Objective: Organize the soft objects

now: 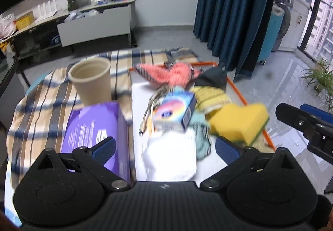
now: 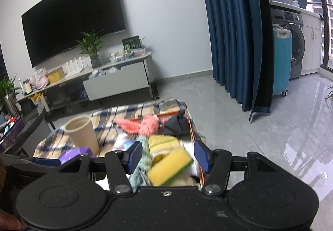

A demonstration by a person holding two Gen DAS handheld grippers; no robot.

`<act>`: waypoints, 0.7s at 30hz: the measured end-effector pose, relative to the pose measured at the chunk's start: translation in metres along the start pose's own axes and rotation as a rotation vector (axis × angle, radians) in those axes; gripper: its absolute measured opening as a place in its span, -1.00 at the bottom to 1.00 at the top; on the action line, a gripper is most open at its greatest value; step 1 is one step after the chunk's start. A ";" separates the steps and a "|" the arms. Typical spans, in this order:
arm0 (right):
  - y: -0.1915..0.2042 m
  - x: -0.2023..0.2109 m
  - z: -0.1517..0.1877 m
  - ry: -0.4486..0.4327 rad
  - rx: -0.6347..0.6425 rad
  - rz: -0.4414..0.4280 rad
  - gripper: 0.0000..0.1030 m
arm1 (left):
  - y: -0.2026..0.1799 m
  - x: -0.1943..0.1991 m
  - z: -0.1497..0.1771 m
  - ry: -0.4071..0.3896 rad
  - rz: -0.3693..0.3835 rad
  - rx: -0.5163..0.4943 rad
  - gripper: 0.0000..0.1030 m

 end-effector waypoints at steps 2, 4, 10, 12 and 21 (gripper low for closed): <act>-0.001 0.004 0.007 0.009 0.009 0.002 0.36 | 0.000 0.002 0.008 0.007 -0.019 0.002 1.00; -0.002 0.008 0.015 0.022 0.006 0.006 0.37 | -0.002 0.003 0.017 0.010 -0.023 0.003 1.00; -0.010 0.016 0.040 0.069 -0.018 0.005 0.37 | -0.007 0.006 0.041 0.036 -0.025 0.002 1.00; -0.012 0.017 0.046 0.080 -0.016 0.010 0.37 | -0.008 0.008 0.046 0.032 -0.033 -0.006 1.00; -0.005 0.017 0.062 0.122 -0.003 -0.009 0.39 | -0.010 0.011 0.056 0.049 -0.031 -0.003 1.00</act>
Point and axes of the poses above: each gripper's, at about its wrist camera, not at the fingertips, and x roughly against the way its jaws point, y to its left, z to its underside, the point moved 7 cm from there along -x, roughly the way its jaws point, and after that the axes turned 7 degrees about -z, right-handed, at the moved point
